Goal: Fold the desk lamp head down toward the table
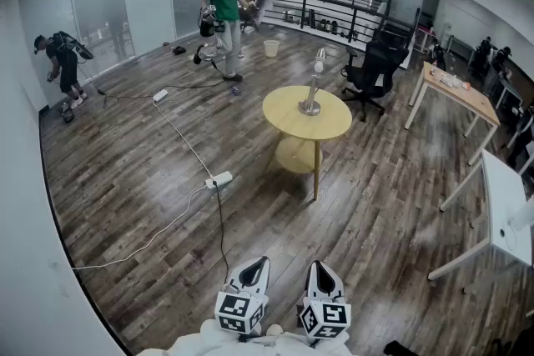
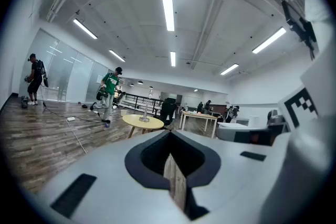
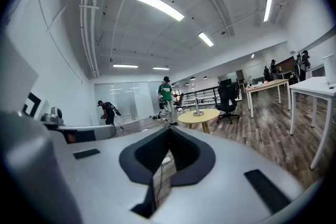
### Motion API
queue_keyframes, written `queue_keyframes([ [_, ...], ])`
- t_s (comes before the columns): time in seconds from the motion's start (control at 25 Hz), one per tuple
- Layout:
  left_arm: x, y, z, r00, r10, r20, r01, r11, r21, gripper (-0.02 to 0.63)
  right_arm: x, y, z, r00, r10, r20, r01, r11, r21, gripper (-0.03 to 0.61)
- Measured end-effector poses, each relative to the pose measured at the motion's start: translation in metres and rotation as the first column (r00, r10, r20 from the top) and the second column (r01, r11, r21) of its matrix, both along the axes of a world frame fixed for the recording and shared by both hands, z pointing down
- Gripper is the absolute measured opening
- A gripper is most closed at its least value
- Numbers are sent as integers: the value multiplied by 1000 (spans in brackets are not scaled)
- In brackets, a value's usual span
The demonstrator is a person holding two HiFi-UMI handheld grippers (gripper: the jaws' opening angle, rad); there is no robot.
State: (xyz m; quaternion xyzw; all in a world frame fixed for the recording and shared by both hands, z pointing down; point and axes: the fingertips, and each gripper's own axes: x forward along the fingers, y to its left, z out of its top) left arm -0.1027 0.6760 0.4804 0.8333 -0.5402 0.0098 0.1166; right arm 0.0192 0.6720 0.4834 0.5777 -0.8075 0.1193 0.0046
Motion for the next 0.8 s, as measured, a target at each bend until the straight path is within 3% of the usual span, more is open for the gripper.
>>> queue_keyframes([
  [0.8,63,-87,-13,999,5,38,-7,999,37,-3,71,-81,-22,1000,23,-8,-22,996,84,12],
])
